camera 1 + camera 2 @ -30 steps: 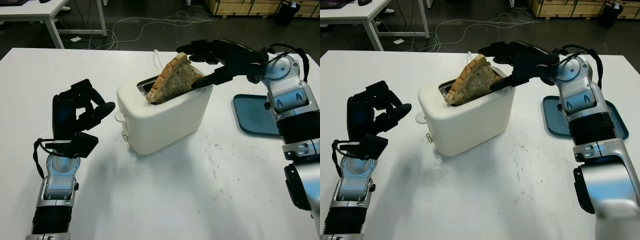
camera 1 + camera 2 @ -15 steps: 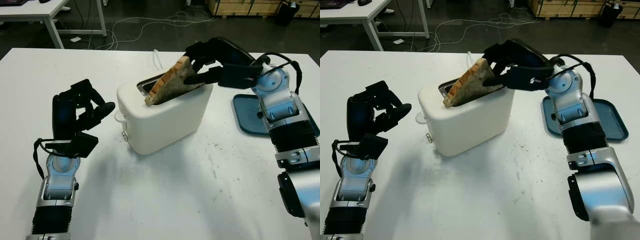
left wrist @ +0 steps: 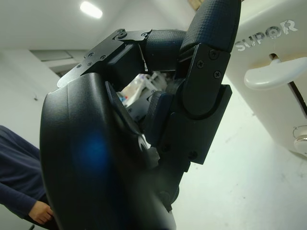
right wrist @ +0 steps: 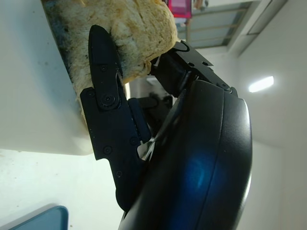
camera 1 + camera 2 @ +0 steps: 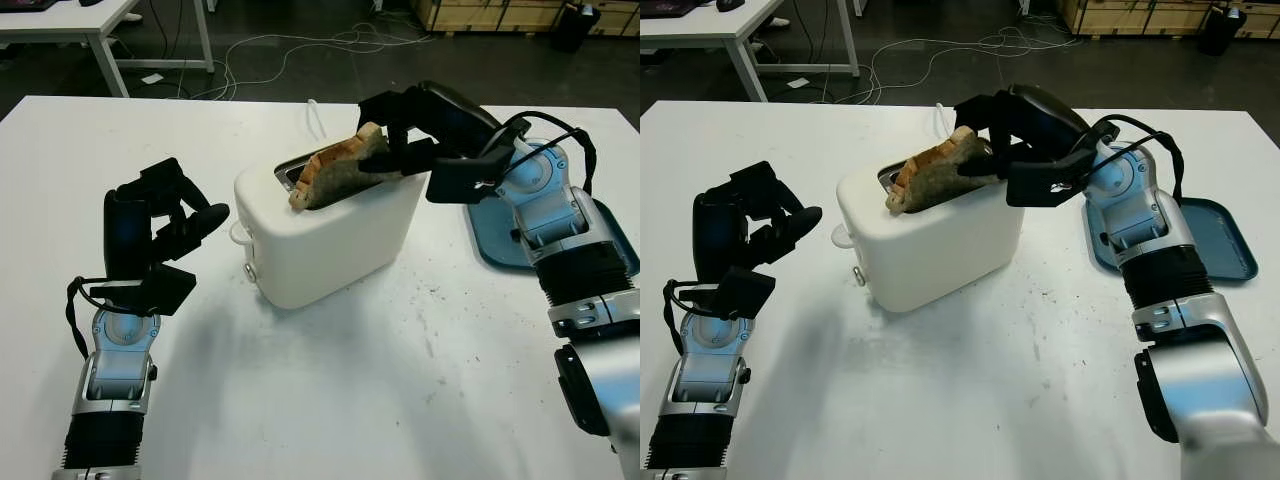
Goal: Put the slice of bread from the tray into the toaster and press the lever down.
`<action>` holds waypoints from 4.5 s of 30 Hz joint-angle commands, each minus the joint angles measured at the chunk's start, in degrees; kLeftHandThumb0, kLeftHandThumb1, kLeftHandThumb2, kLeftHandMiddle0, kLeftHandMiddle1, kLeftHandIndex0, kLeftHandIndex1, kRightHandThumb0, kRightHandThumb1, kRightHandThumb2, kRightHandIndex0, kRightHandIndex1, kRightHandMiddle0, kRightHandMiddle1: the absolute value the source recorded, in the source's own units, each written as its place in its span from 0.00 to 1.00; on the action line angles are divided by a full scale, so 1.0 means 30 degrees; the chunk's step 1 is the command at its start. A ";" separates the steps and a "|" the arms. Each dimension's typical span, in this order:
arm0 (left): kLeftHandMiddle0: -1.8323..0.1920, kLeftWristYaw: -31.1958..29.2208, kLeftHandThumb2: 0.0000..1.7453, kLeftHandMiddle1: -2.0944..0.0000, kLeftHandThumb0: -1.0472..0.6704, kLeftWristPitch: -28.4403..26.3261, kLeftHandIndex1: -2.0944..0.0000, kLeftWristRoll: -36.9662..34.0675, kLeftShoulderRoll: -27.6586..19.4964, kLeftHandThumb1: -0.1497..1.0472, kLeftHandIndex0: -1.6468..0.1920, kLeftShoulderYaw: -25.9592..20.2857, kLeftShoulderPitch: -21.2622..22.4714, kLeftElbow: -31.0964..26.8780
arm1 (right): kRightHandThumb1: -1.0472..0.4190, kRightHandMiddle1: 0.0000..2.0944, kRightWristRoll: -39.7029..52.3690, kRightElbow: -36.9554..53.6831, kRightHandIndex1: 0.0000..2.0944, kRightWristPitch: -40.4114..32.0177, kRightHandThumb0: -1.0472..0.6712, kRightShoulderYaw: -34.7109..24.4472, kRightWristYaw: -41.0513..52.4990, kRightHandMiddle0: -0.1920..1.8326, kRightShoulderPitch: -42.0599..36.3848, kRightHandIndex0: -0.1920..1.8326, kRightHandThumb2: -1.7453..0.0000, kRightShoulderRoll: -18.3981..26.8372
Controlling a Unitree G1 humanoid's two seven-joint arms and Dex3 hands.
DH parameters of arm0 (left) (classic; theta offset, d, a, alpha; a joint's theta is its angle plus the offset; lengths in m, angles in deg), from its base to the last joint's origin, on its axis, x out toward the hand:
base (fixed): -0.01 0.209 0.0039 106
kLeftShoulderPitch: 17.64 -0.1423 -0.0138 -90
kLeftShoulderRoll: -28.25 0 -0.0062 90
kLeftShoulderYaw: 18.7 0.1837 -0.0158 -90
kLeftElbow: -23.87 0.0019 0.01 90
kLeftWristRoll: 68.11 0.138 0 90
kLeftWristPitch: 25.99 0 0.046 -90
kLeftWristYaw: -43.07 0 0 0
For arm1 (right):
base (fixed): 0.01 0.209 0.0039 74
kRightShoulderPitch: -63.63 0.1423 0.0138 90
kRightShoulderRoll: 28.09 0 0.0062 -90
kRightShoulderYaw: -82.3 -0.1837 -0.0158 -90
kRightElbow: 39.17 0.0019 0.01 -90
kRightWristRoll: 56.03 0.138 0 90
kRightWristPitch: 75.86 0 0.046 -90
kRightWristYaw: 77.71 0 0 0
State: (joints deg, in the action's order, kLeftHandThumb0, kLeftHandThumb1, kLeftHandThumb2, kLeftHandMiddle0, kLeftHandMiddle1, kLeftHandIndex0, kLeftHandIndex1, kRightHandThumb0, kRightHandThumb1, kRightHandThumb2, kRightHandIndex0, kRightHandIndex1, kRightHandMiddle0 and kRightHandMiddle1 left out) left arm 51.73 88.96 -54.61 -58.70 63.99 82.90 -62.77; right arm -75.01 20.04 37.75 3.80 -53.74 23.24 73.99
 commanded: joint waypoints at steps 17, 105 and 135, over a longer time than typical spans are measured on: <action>0.29 -0.0128 0.09 0.17 0.11 -0.0014 0.22 -0.0255 0.0002 0.89 0.35 -0.0046 -0.0194 -0.0086 | 0.09 0.83 -0.4584 -0.9276 0.83 0.6966 0.34 0.1872 -0.6480 0.48 0.6994 0.63 0.83 0.0723; 0.29 -0.0048 0.08 0.17 0.11 0.0376 0.22 -0.0467 0.0065 0.89 0.34 -0.0014 -0.0245 0.0002 | 0.09 0.83 -0.9692 -0.5944 0.83 0.9849 0.25 0.6383 -0.4231 0.51 0.9986 0.64 0.88 0.1785; 0.28 -0.0026 0.09 0.17 0.11 -0.0078 0.20 -0.0259 0.0085 0.89 0.35 0.0028 -0.0335 -0.0246 | 0.16 0.06 -0.4276 -0.3638 0.30 0.7532 0.33 0.1789 -0.0875 0.60 0.8596 0.51 1.00 0.2069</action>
State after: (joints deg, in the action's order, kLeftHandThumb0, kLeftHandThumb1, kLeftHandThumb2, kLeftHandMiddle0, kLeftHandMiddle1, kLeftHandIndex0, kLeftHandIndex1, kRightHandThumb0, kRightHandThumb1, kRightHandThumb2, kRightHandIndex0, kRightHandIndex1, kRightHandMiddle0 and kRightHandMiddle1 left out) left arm 51.51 88.94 -55.58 -58.50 63.99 82.29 -63.09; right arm -89.87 10.46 58.99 10.85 -53.63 50.99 79.85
